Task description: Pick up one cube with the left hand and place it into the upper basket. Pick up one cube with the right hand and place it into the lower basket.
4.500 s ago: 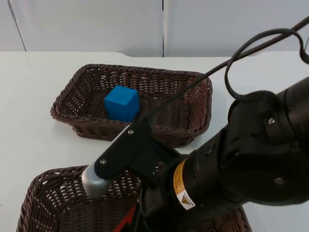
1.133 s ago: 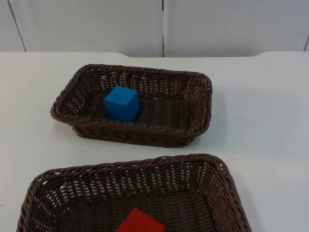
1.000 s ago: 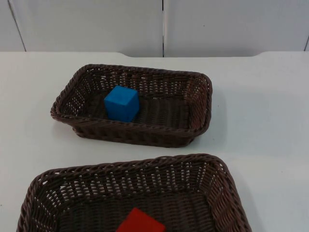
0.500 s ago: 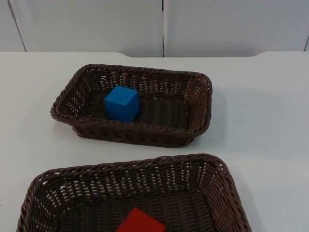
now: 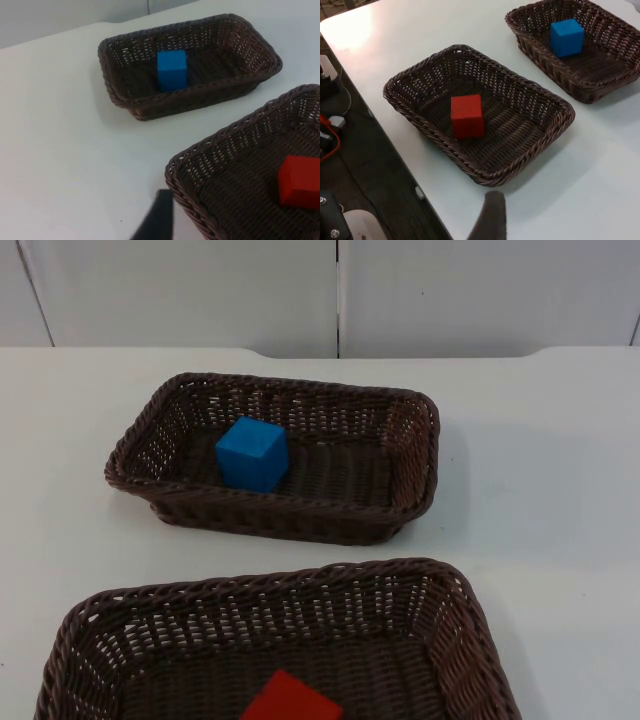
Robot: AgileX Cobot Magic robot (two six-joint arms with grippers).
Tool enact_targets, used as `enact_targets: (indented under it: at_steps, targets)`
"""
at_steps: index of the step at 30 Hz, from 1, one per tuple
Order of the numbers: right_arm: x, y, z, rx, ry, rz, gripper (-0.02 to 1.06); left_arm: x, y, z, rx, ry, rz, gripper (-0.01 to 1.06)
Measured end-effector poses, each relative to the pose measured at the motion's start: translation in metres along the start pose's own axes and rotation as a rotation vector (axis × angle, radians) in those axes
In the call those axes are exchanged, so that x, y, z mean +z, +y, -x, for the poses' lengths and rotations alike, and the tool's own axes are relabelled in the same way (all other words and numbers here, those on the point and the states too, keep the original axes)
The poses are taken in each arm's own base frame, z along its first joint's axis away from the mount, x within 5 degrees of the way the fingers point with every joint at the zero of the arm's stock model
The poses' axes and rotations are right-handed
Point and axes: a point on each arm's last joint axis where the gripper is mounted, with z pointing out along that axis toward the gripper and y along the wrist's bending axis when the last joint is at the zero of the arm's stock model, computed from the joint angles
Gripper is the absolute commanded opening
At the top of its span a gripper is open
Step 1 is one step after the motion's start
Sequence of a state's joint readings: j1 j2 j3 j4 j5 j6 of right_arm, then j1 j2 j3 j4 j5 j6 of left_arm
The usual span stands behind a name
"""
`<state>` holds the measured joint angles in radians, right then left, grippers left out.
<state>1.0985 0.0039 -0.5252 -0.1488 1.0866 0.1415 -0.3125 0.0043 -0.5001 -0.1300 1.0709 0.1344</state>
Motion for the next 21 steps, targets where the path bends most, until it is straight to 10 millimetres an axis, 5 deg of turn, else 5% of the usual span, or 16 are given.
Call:
enact_targets:
  at_steps: [2,5,21]
  targets:
    - [0.0000,0.0000,0.0000,0.000,0.000,0.000,0.87,0.0000,0.0000,0.0000,0.000,0.000,0.000,1.05]
    - [0.0000,0.0000,0.0000,0.000,0.000,0.000,1.05,0.0000,0.0000,0.0000,0.000,0.000,0.000,1.05]
    - [0.0000,0.0002,0.0000,-0.005,0.000,0.003,1.05,0.0000,0.0000,0.0000,0.000,0.000,0.000,1.05]
